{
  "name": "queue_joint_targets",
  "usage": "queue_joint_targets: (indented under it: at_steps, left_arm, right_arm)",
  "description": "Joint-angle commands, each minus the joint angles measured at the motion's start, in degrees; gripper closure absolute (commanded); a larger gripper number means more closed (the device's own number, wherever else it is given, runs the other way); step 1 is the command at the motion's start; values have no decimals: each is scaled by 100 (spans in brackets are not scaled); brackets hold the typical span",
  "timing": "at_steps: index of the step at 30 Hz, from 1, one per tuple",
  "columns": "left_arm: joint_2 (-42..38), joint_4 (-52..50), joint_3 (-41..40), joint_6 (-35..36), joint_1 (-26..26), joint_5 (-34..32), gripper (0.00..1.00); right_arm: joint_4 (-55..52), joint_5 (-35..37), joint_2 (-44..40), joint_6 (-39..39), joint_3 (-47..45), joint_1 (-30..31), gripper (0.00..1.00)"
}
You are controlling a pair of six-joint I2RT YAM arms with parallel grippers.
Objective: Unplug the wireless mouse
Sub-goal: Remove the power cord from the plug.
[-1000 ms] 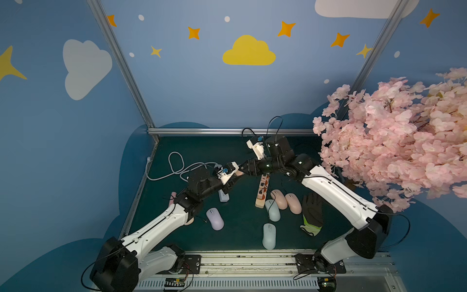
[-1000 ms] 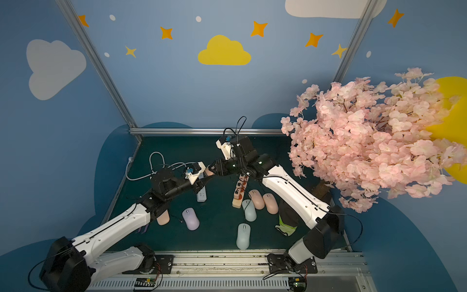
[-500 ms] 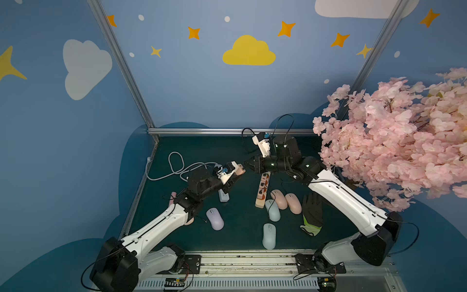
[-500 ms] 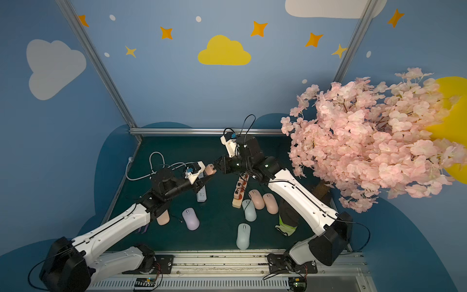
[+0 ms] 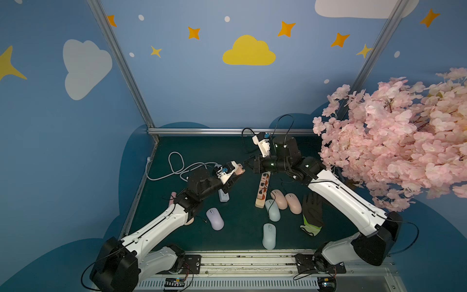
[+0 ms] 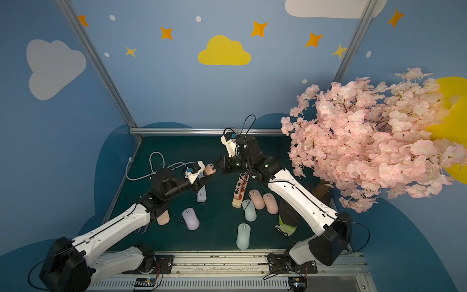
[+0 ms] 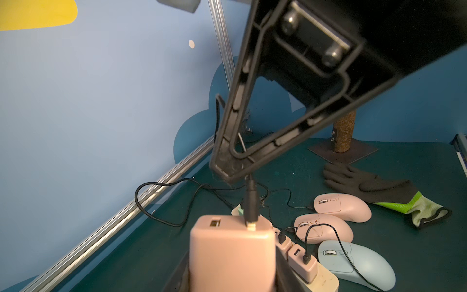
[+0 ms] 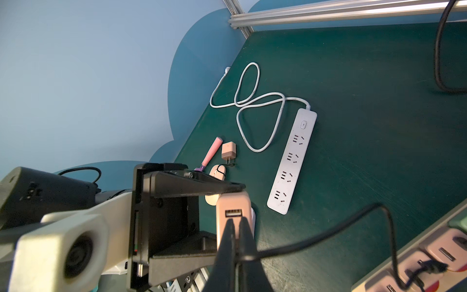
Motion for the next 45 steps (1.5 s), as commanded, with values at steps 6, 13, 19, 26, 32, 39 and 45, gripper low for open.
queue_joint_targets:
  at_steps: [6, 13, 19, 26, 32, 39, 45]
  left_arm:
    - [94, 89, -4, 8, 9, -3, 97]
    - [361, -44, 197, -87, 13, 174, 97]
    - [457, -249, 216, -62, 111, 390, 97]
    - [279, -262, -81, -101, 131, 358, 96]
    - [102, -224, -426, -199, 128, 217, 97]
    - [5, -297, -566, -203, 136, 57, 97]
    - [-25, -273, -711, -178, 144, 75, 97]
  right_arm:
    - [197, -22, -50, 77, 16, -32, 100]
    - [264, 145, 59, 228, 41, -54, 100]
    - [254, 288, 79, 257, 142, -77, 100]
    - [-94, 337, -86, 82, 428, -288, 100]
    - [-138, 255, -341, 283, 404, -731, 100]
    - [-180, 337, -475, 339, 378, -962, 100]
    - [6, 241, -522, 752, 420, -1258, 100]
